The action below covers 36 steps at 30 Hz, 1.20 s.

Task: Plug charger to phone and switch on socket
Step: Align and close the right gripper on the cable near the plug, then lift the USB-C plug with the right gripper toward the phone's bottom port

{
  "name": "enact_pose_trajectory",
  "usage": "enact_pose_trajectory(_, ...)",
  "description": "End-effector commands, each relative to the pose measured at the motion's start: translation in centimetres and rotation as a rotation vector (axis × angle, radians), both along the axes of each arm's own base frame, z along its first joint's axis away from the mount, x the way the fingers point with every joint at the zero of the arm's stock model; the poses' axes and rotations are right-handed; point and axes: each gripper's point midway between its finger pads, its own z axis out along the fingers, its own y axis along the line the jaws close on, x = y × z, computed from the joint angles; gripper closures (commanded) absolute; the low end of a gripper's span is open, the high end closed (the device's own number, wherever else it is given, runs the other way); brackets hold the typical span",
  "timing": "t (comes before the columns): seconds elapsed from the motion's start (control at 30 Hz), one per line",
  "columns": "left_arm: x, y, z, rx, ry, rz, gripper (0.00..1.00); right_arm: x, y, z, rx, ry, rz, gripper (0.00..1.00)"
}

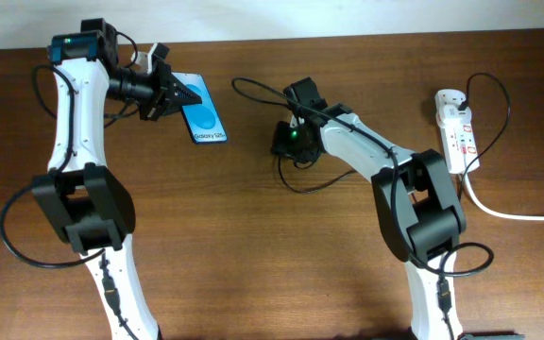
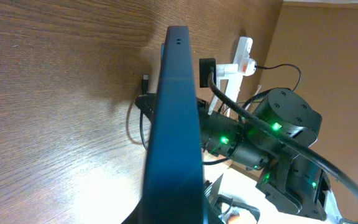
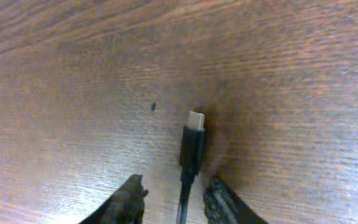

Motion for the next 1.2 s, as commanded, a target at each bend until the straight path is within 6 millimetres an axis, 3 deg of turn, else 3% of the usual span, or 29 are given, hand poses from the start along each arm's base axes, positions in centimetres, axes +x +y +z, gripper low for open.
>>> enact_pose_trajectory(0.0, 0.1, -0.5, 1.0, -0.029, -0.017, -0.004, 1.00, -1.5, -0.8, -3.7, -0.054, 0.077, -0.018, 0.66)
enact_pose_trajectory(0.13, 0.0, -0.5, 1.0, -0.029, -0.014, -0.004, 1.00, -1.8, -1.0, -5.8, -0.065, 0.104, -0.017, 0.67)
enact_pose_trajectory(0.2, 0.0, -0.5, 1.0, -0.029, -0.014, -0.004, 1.00, -2.6, -1.1, -6.9, -0.071, 0.143, -0.012, 0.79)
enact_pose_trajectory(0.33, 0.0, -0.5, 1.0, -0.029, -0.015, -0.004, 1.00, -3.1, -1.4, -7.0, -0.071, 0.169, -0.008, 0.94)
enact_pose_trajectory(0.47, 0.1, -0.5, 0.9, -0.025, -0.016, -0.003, 1.00, -3.5, -1.5, -5.8, 0.002, 0.201, 0.041, 0.96)
enact_pose_trajectory(0.53, 0.1, -0.4, 0.8, -0.015, -0.016, -0.003, 1.00, -2.9, -1.3, -3.3, 0.066, 0.143, 0.123, 0.96)
enact_pose_trajectory(0.63, 0.1, -1.1, 1.9, -0.087, -0.054, -0.028, 1.00, -2.1, -2.1, 3.2, 0.120, -0.010, 0.266, 0.96)
enact_pose_trajectory(0.73, 0.0, -2.0, 3.5, -0.183, -0.137, -0.078, 1.00, -2.9, -2.8, 10.0, 0.175, -0.132, 0.353, 0.96)
enact_pose_trajectory(0.8, -0.2, -2.5, 4.7, -0.249, -0.199, -0.110, 1.00, -4.2, -2.7, 14.8, 0.224, -0.213, 0.409, 0.96)
enact_pose_trajectory(0.9, -0.4, -3.1, 6.5, -0.349, -0.285, -0.145, 1.00, -8.7, -0.6, 23.6, 0.415, -0.390, 0.608, 0.96)
enact_pose_trajectory(1.03, -0.5, -3.7, 8.5, -0.460, -0.347, -0.158, 1.00, -12.0, -1.2, 28.0, 0.454, -0.437, 0.635, 0.96)
enact_pose_trajectory(1.17, -0.9, -4.9, 9.7, -0.524, -0.402, -0.192, 1.00, -15.0, -1.6, 29.5, 0.478, -0.433, 0.686, 0.96)
